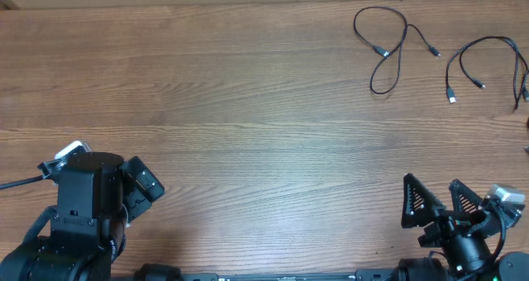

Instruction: Untangle cables

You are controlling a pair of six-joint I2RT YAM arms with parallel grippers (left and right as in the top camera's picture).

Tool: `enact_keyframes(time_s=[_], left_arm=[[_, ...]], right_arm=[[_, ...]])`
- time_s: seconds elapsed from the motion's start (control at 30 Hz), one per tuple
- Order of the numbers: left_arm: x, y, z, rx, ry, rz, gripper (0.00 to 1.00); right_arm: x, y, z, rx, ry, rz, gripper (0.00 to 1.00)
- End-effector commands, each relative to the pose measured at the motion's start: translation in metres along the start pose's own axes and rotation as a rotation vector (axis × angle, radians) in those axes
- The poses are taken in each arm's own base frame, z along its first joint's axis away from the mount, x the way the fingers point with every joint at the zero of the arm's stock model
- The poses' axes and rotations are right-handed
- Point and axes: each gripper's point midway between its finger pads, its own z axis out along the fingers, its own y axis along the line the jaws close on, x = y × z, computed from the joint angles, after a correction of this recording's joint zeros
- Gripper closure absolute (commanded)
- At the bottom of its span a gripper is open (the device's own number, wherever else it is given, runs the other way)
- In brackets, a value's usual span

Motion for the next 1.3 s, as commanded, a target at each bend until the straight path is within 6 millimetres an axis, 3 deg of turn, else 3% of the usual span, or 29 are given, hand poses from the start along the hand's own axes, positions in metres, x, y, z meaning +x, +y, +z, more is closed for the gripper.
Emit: enact_keyframes(time_s=[0.0,0.57,1.07,1.27], left_arm=[[-0.003,0.0,-0.003,0.006,-0.01,-0.02,0.0],[-0.003,0.0,-0.003,0.006,-0.01,-0.02,0.0],[-0.003,0.0,-0.003,0.006,-0.01,-0.02,0.0],[-0.003,0.0,-0.003,0.007,-0.01,-0.02,0.0]], right_arm=[[0.0,-0.006,0.004,0.015,-0.029,-0.003,0.0],[0.032,-0.029,0.045,0.033,-0.024,-0.002,0.0],[0.041,-0.033,0.053,-0.007,-0.092,-0.011,0.0],[0.034,-0.031,0.053,-0.022,-0.135,-0.016,0.0]])
